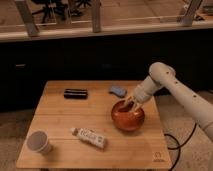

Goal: Place the pepper in the ceramic bowl

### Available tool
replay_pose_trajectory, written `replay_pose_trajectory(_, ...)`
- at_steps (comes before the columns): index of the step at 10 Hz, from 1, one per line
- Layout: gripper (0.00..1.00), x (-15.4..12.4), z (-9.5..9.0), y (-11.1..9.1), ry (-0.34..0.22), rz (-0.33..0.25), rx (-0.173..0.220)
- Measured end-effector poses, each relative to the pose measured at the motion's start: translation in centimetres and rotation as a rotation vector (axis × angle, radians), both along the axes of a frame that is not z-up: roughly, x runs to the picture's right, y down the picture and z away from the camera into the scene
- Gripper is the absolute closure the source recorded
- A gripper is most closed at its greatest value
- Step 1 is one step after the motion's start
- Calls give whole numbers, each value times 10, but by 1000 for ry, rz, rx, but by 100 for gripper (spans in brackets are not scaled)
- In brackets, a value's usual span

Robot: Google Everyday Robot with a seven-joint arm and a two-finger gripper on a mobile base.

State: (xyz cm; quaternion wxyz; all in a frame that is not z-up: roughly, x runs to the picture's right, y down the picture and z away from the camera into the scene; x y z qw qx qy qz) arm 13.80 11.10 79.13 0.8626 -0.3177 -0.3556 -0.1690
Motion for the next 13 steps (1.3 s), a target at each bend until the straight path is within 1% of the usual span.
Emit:
replay_pose_trajectory(1, 69, -1, 1, 0, -2, -3, -10)
replay_pose_trajectory(2, 62, -2, 1, 1, -5, -6, -18)
replay_pose_trajectory(3, 50, -4, 2, 1, -9, -12, -28)
replay_pose_trajectory(5, 30, -4, 2, 2, -12, -16, -40)
replay_pose_trajectory(6, 25, -4, 3, 3, -13, -17, -42)
replay_pose_trajectory(7, 20, -4, 3, 3, -14, -18, -46)
replay_pose_trajectory(13, 20, -2, 5, 2, -15, -9, -62)
